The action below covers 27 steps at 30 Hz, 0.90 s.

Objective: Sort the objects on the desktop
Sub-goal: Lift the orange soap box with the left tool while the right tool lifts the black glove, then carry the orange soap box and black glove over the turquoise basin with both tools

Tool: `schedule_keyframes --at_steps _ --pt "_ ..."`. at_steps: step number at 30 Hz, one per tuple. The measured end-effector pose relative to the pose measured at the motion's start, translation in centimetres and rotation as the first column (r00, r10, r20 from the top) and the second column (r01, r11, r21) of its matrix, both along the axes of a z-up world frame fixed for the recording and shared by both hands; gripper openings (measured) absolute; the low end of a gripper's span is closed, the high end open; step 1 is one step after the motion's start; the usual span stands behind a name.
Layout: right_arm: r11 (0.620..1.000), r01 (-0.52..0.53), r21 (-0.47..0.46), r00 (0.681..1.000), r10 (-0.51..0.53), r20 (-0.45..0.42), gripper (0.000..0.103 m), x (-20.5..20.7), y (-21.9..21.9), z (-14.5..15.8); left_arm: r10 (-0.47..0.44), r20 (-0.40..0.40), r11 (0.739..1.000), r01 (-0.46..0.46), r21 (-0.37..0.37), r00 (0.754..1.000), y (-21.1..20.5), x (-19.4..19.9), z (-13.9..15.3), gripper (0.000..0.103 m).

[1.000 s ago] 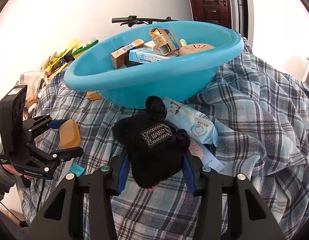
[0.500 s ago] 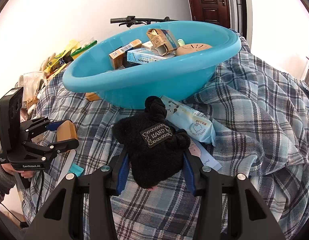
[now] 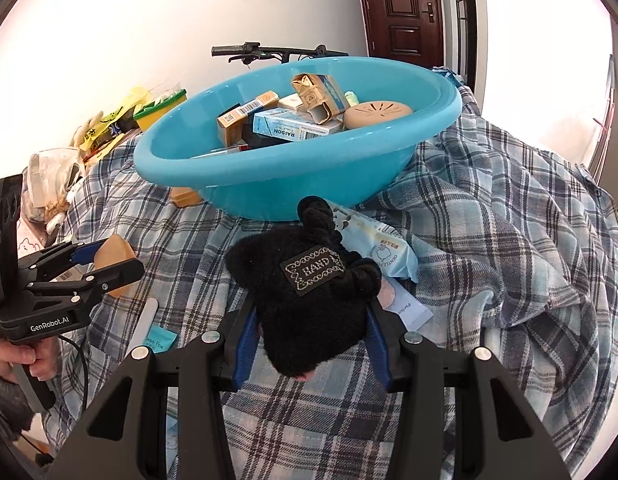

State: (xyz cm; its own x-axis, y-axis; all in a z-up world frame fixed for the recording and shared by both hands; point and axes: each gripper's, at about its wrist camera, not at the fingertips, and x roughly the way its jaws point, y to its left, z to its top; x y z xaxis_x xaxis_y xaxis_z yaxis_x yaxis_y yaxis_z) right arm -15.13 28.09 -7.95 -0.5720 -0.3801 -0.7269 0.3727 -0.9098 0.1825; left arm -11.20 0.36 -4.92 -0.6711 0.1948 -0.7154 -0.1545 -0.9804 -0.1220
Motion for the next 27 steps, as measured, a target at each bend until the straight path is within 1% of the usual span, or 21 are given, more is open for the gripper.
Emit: schedule_keyframes --at_steps 3,6,10,13,15,19,23,27 --pt "1.0 0.018 -0.012 0.999 -0.018 -0.03 0.046 1.4 -0.5 0.6 0.027 -0.048 1.0 -0.028 -0.004 0.998 0.4 0.6 0.8 0.065" --pt "0.999 0.036 -0.01 0.995 -0.037 -0.093 0.045 3.1 -1.2 1.8 0.036 -0.098 0.998 -0.04 -0.04 0.994 1.4 1.3 1.6 0.065" --pt "0.997 0.069 -0.018 0.981 -0.071 -0.178 0.045 4.9 -2.2 3.2 0.031 -0.144 0.999 -0.037 -0.037 0.989 2.3 2.3 2.8 0.065" --pt "0.994 0.104 -0.03 0.968 -0.108 -0.228 0.044 5.8 -2.9 4.0 0.044 -0.194 0.997 -0.055 -0.048 0.98 2.8 2.9 3.8 0.065" --pt "0.993 0.116 -0.032 0.962 -0.121 -0.245 0.043 6.0 -3.1 4.2 0.05 -0.218 0.997 -0.061 -0.043 0.975 2.9 3.4 4.3 0.065" --pt "0.992 0.123 -0.024 0.962 -0.125 -0.242 0.04 6.1 -3.4 4.1 0.043 -0.225 0.999 -0.049 -0.022 0.973 3.0 3.9 5.0 0.065" --pt "0.991 0.131 -0.03 0.96 -0.134 -0.245 0.04 6.1 -3.3 4.3 0.03 -0.241 0.998 -0.042 -0.046 0.97 3.3 4.2 5.5 0.065" --pt "0.99 0.136 -0.037 0.955 -0.141 -0.262 0.04 6.2 -3.2 5.0 0.034 -0.255 0.998 -0.047 -0.044 0.966 3.2 4.4 6.0 0.065"
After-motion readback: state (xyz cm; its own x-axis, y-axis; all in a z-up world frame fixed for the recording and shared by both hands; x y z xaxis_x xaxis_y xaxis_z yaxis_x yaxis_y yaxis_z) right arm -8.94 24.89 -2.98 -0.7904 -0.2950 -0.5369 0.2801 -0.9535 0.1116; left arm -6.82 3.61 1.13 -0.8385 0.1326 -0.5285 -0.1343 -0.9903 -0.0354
